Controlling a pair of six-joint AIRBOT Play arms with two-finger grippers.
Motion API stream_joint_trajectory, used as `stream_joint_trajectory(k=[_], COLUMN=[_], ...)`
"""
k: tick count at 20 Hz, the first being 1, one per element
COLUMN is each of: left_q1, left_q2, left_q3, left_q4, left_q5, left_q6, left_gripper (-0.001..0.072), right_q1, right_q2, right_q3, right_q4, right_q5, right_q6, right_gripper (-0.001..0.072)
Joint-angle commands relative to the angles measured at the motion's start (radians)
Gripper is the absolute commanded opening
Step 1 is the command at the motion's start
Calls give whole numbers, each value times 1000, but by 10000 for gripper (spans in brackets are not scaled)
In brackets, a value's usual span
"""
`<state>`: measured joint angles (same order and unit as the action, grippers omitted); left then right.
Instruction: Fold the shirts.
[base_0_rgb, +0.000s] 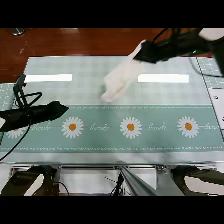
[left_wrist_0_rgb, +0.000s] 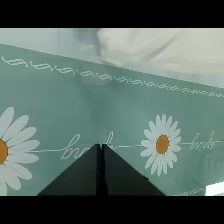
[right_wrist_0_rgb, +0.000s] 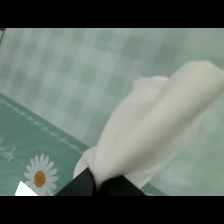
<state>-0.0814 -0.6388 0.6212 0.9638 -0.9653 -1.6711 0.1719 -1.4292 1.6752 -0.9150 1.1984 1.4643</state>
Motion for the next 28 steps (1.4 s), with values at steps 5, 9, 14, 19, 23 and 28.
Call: stream_joint_trajectory(k=[5, 9, 14, 19, 23, 28], left_q1=[0, 0, 0, 0, 0, 0], left_q2=[-3, -3, -3, -3, -3, -3], left_q3=[0, 0, 0, 0, 0, 0], left_q4=[-21, -22, -21, -21, -21, -21], left_q5=[-14, -13, -2, -2, 2, 8], left_q6=[10, 13, 13, 40, 40, 63], left_gripper=[23, 23, 23, 23, 23, 23], right_q1=[-316, -531, -691, -822, -981, -1175], right_q2=[15, 64, 153, 367, 547, 702], right_q3=[278, 278, 179, -183, -430, -618], right_q4=[-87, -87, -104, -320, -472, -743], right_q5=[264, 369, 449, 451, 415, 475], right_q6=[159, 211, 230, 260, 320, 312], right_gripper=[25, 23, 23, 23, 23, 25])
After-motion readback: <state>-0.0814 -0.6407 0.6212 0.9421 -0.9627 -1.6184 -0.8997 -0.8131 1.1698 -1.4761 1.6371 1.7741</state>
